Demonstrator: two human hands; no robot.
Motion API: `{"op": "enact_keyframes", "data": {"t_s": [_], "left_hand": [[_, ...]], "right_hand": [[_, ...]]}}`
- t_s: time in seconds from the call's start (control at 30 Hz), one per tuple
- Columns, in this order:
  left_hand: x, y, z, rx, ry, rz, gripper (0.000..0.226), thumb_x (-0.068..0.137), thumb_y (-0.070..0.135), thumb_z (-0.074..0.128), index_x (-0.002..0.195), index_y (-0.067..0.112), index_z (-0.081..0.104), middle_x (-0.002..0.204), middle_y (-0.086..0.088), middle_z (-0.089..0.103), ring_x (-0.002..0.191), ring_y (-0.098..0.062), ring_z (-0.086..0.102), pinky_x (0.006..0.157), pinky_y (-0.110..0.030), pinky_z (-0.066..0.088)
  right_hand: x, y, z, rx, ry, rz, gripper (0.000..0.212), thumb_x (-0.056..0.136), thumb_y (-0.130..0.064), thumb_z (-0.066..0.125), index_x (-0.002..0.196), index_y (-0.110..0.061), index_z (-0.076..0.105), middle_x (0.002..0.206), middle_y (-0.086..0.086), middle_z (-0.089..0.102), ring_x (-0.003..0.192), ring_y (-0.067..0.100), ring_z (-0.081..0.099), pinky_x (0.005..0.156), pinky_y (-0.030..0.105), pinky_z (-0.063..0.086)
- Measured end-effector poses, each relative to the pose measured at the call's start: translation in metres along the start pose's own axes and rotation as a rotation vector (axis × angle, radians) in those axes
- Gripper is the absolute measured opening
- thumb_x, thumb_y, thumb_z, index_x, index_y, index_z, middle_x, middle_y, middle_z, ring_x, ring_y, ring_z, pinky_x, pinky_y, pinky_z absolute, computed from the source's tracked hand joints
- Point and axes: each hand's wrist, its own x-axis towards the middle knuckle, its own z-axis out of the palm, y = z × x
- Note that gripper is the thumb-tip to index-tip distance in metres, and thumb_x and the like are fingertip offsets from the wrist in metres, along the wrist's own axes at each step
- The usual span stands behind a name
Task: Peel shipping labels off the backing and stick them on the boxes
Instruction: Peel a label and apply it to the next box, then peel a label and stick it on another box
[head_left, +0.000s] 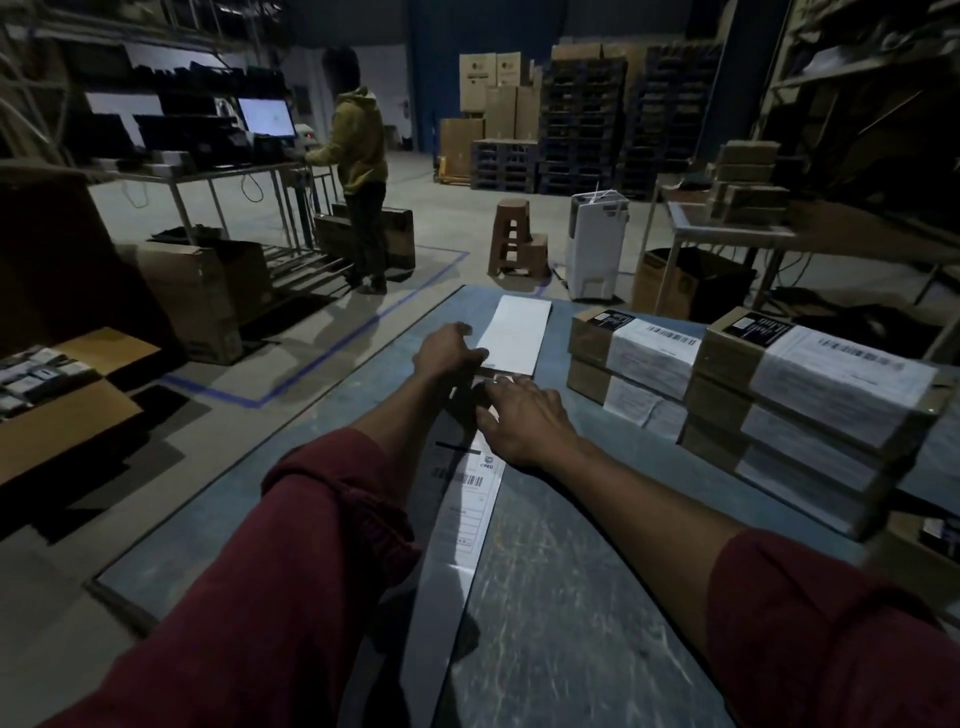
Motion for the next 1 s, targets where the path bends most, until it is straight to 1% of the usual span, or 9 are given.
{"op": "enact_keyframes", "data": {"t_s": [0.13,0.27,0.33,0.4,0.5,0.6,0.7,0.87,1.0], "left_hand": [[-0.015,-0.013,-0.021,0.15,-0.046,0.132,0.035,0.092,0.028,0.076,0.125,0.02,0.073,0.131,-0.005,0.071,0.12,-0.025,0.066,0.104,-0.043,0.051],[-0.04,-0.034,-0.029,0.164,-0.07,0.149,0.034,0.087,0.039,0.071,0.119,0.027,0.075,0.125,0.001,0.074,0.115,-0.021,0.069,0.102,-0.044,0.053],[-0.054,-0.042,-0.031,0.157,-0.058,0.142,0.029,0.089,0.035,0.072,0.117,0.028,0.076,0.123,0.002,0.075,0.115,-0.021,0.069,0.102,-0.045,0.053],[-0.071,-0.041,-0.035,0.158,-0.018,0.16,0.027,0.092,0.029,0.073,0.119,0.026,0.076,0.125,0.0,0.074,0.117,-0.021,0.068,0.103,-0.045,0.053],[-0.097,-0.027,-0.041,0.14,0.04,0.21,0.028,0.093,0.025,0.073,0.121,0.02,0.075,0.125,-0.002,0.074,0.117,-0.021,0.068,0.101,-0.038,0.053],[-0.133,0.012,-0.045,0.037,0.057,0.296,0.024,0.092,0.027,0.074,0.116,0.021,0.077,0.113,0.0,0.078,0.104,-0.019,0.072,0.087,-0.032,0.056],[-0.185,0.069,-0.035,-0.16,0.056,0.385,0.019,0.093,0.03,0.074,0.111,0.022,0.078,0.102,0.003,0.079,0.083,-0.012,0.075,0.076,-0.031,0.059],[-0.287,0.166,0.028,-0.372,0.008,0.538,0.013,0.095,0.03,0.074,0.102,0.021,0.08,0.092,0.005,0.079,0.072,-0.005,0.072,0.07,-0.027,0.058],[-0.363,0.254,0.101,-0.519,-0.106,0.668,0.009,0.094,0.024,0.072,0.095,0.02,0.08,0.081,0.007,0.077,0.068,-0.005,0.071,0.067,-0.028,0.058]], "right_hand": [[0.004,0.001,-0.002,-0.037,-0.029,-0.003,0.043,0.108,-0.048,0.033,0.128,-0.022,0.061,0.141,0.006,0.057,0.136,0.031,0.048,0.106,0.051,0.034],[0.003,0.003,-0.009,0.027,-0.03,-0.018,0.047,0.11,-0.051,0.032,0.125,-0.019,0.064,0.135,0.008,0.06,0.131,0.031,0.054,0.103,0.052,0.036],[-0.004,0.002,-0.014,0.152,0.027,-0.002,0.045,0.111,-0.045,0.036,0.128,-0.016,0.066,0.136,0.011,0.063,0.131,0.033,0.055,0.104,0.05,0.042],[-0.015,0.003,-0.018,0.24,0.084,0.006,0.037,0.11,-0.037,0.043,0.124,-0.013,0.069,0.129,0.011,0.067,0.123,0.034,0.061,0.099,0.047,0.049],[-0.042,0.003,-0.035,0.293,0.107,0.018,0.031,0.107,-0.031,0.053,0.122,-0.014,0.073,0.127,0.009,0.072,0.118,0.031,0.065,0.096,0.039,0.052],[-0.086,0.0,-0.067,0.304,0.121,-0.01,0.029,0.104,-0.03,0.06,0.125,-0.016,0.074,0.13,0.005,0.073,0.12,0.023,0.065,0.096,0.031,0.048],[-0.147,0.011,-0.101,0.334,0.242,-0.006,0.02,0.099,-0.032,0.064,0.112,-0.024,0.078,0.114,-0.006,0.078,0.105,0.012,0.07,0.092,0.033,0.055],[-0.283,0.063,-0.157,0.261,0.421,0.166,0.019,0.095,-0.038,0.063,0.101,-0.027,0.078,0.096,-0.009,0.078,0.085,0.009,0.072,0.076,0.038,0.06],[-0.398,0.132,-0.205,0.123,0.542,0.413,0.021,0.09,-0.04,0.064,0.1,-0.029,0.079,0.095,-0.009,0.08,0.084,0.014,0.074,0.075,0.038,0.061]]}}
